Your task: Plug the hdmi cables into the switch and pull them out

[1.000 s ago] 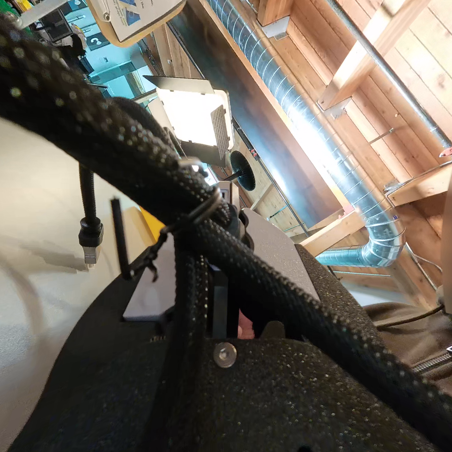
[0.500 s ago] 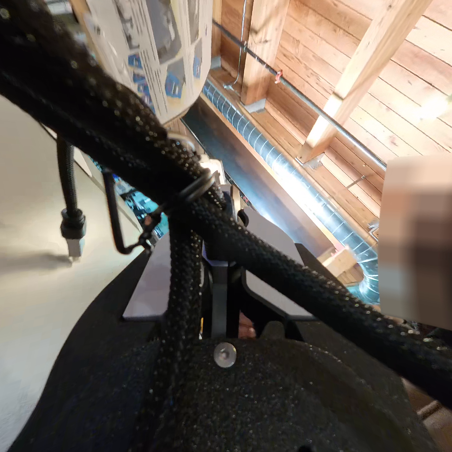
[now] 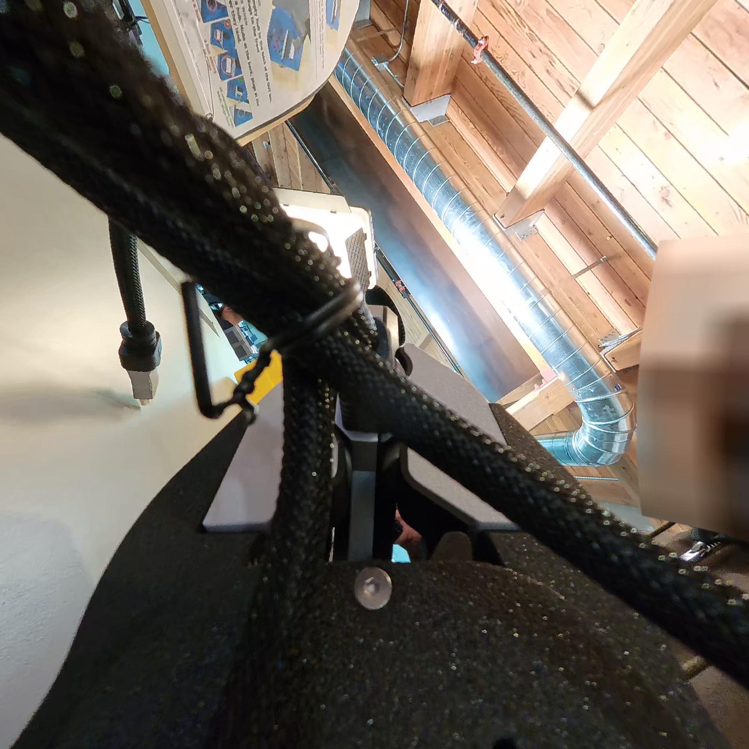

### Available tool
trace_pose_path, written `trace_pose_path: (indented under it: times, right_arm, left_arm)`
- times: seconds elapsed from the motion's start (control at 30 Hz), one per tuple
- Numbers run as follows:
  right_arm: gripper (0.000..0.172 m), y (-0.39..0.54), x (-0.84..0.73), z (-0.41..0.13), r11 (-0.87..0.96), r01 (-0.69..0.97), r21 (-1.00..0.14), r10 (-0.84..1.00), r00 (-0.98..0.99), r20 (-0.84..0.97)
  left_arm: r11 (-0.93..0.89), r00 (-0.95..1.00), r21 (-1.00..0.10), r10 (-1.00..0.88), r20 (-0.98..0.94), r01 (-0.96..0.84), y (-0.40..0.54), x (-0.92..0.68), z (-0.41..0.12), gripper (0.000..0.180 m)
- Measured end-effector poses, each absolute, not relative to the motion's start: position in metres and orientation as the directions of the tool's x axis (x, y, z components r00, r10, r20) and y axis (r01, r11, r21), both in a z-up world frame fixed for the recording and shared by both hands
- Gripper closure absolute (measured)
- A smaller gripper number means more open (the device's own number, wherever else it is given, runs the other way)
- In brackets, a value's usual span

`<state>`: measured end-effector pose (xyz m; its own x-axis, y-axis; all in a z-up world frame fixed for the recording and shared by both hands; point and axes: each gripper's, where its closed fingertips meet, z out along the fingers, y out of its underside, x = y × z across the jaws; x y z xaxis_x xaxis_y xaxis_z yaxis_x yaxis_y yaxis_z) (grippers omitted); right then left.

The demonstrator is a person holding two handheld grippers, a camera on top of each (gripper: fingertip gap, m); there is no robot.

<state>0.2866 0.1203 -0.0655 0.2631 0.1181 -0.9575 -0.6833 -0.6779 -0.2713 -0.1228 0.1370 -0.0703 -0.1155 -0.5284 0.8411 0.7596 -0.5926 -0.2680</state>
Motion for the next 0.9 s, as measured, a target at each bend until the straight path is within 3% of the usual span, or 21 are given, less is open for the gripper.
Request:
trace_pose_path:
  times: [0.13, 0.27, 0.4, 0.43, 0.47, 0.7, 0.9]
  right_arm:
    - [0.126, 0.107, 0.276, -0.102, -0.796, -0.52, -0.309, 0.036, 0.469, -0.883]
    - [0.106, 0.082, 0.289, -0.103, -0.825, -0.402, -0.397, 0.03, 0.67, -0.741]
    - [0.093, 0.061, 0.307, -0.092, -0.841, -0.305, -0.447, 0.032, 0.796, -0.604]
    - [0.093, 0.059, 0.311, -0.087, -0.837, -0.284, -0.468, 0.043, 0.818, -0.574]
    - [0.093, 0.057, 0.314, -0.083, -0.833, -0.263, -0.486, 0.056, 0.835, -0.548]
    - [0.108, 0.056, 0.299, -0.061, -0.778, -0.136, -0.613, 0.191, 0.879, -0.437]
    - [0.117, 0.057, 0.187, -0.058, -0.596, 0.319, -0.737, 0.613, 0.773, -0.162]
  left_arm:
    - [-0.602, -0.134, -0.256, -0.525, 0.84, 0.756, 0.132, -0.12, -0.069, 0.158]
    - [-0.619, -0.143, -0.261, -0.525, 0.839, 0.741, 0.124, -0.115, -0.07, 0.158]
    - [-0.635, -0.156, -0.261, -0.524, 0.837, 0.727, 0.122, -0.109, -0.069, 0.082]
    - [-0.643, -0.163, -0.261, -0.522, 0.837, 0.72, 0.122, -0.107, -0.069, 0.084]
    - [-0.65, -0.169, -0.262, -0.523, 0.836, 0.714, 0.122, -0.104, -0.069, 0.157]
    - [-0.735, -0.231, -0.267, -0.499, 0.835, 0.623, 0.112, -0.075, -0.065, 0.157]
    - [-0.826, -0.292, -0.277, -0.456, 0.841, 0.49, 0.092, -0.046, -0.056, 0.157]
